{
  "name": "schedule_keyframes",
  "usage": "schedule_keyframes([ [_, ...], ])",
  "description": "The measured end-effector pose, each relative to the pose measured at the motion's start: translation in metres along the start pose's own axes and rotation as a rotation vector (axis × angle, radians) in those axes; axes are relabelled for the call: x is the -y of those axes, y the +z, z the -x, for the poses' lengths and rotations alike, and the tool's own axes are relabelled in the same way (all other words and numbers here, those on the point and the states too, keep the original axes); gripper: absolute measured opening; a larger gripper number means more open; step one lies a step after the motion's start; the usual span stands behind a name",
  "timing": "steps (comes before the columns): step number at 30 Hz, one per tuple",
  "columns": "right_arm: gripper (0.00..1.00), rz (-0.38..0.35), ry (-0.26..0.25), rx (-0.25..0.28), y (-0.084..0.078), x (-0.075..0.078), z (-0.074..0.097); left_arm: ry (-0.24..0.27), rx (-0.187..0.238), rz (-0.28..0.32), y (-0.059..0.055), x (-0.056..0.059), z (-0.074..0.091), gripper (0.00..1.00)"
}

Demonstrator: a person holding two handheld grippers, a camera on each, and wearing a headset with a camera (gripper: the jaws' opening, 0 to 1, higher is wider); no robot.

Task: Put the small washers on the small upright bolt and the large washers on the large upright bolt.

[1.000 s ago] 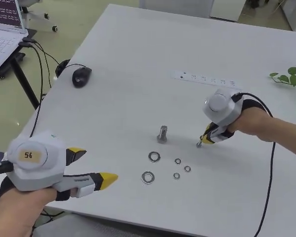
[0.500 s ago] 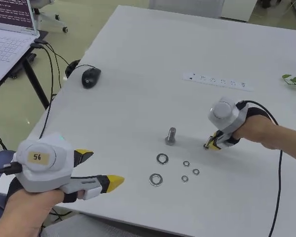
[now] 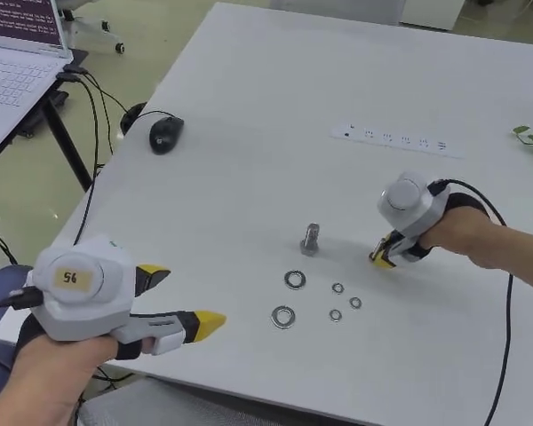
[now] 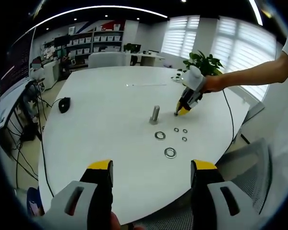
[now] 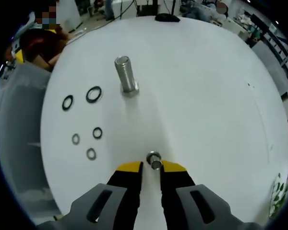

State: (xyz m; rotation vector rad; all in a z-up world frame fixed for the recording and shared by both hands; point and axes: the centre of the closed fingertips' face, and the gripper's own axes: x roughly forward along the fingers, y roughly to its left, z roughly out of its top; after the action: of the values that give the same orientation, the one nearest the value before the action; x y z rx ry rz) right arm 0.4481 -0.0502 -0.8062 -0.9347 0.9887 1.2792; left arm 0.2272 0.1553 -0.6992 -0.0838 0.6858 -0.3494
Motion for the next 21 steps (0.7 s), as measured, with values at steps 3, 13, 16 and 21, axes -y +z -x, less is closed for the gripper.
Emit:
schedule_keyframes([
  [3,0.16,-0.025,-0.01,0.015,-0.004,-0.002,0.005,-0.002,0.004,-0.002,0.002,0.002,-0.001,0.65],
  [13,0.17,-0.159,-0.012,0.078,-0.032,-0.035,0.016,-0.03,0.002,-0.026,0.002,0.009,-0.003,0.65],
  [16,0.17,-0.155,0.0,0.089,-0.038,-0.052,0.015,-0.036,0.004,-0.03,0.002,0.01,-0.003,0.65],
  [21,0.17,-0.148,0.021,0.132,-0.036,-0.077,0.014,-0.045,0.007,-0.039,0.003,0.013,-0.001,0.65],
])
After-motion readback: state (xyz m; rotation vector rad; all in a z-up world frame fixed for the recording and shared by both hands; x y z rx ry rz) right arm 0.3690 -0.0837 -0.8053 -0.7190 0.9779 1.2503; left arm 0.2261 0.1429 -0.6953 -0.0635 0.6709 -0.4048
